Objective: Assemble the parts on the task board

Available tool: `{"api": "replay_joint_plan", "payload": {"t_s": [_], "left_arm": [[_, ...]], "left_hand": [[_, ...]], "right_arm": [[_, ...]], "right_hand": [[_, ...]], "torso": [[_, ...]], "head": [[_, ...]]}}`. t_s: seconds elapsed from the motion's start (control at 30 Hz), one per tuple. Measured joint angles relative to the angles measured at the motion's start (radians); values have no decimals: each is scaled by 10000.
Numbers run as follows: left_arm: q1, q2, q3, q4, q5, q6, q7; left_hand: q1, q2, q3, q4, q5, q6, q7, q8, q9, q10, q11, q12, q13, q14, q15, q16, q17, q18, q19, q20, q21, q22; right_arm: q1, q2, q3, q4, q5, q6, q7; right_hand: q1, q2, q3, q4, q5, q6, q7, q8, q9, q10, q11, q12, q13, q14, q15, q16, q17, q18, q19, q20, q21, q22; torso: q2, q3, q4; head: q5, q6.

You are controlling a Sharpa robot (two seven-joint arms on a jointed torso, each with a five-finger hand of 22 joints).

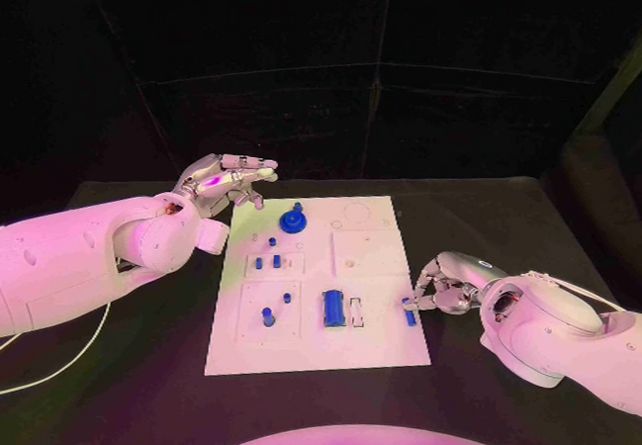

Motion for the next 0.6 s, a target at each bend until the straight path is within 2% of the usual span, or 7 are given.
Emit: {"api": "replay_joint_plan", "payload": {"t_s": [0.23, 0.4, 0.6], "left_arm": [[-7, -2, -5, -3, 0, 2, -1], [-9, -11, -5, 1, 0, 2, -1], [-9, -21, -6, 8, 0, 2, -1]], "left_hand": [[0, 0, 0, 0, 0, 0, 0, 0, 0, 0, 0, 0, 0, 0, 0, 0, 1, 0, 0, 0, 0, 0], [0, 0, 0, 0, 0, 0, 0, 0, 0, 0, 0, 0, -1, 0, 0, 0, 1, 0, 0, 0, 0, 1], [0, 0, 0, 0, 0, 0, 0, 0, 0, 0, 0, 0, -1, 0, 0, 0, 1, 1, 0, 0, 0, 1]], "right_arm": [[-148, 152, -2, -36, -119, 317, -89], [-171, 259, 13, -91, -247, 432, -122], [-172, 348, 32, -166, -481, 540, -165]], "right_hand": [[197, 59, 14, -69, 0, 99, -44, 1, 21, 0, 0, -1, 6, 8, -8, 0, 8, 0, 0, 0, 0, 0], [360, 141, 49, -159, 0, 137, -78, 33, 62, 0, -72, -1, 7, 14, -61, 0, 7, 0, -22, -22, 0, -1], [585, 267, 143, -308, 0, 186, -88, -31, 91, -1, -71, -3, -26, -1, -75, 0, 6, 0, -38, -39, 0, -31]], "torso": [[1, -10, 3], [0, -13, 12], [0, -18, 17]], "head": [[-1, -6], [0, -16], [27, -28]]}}
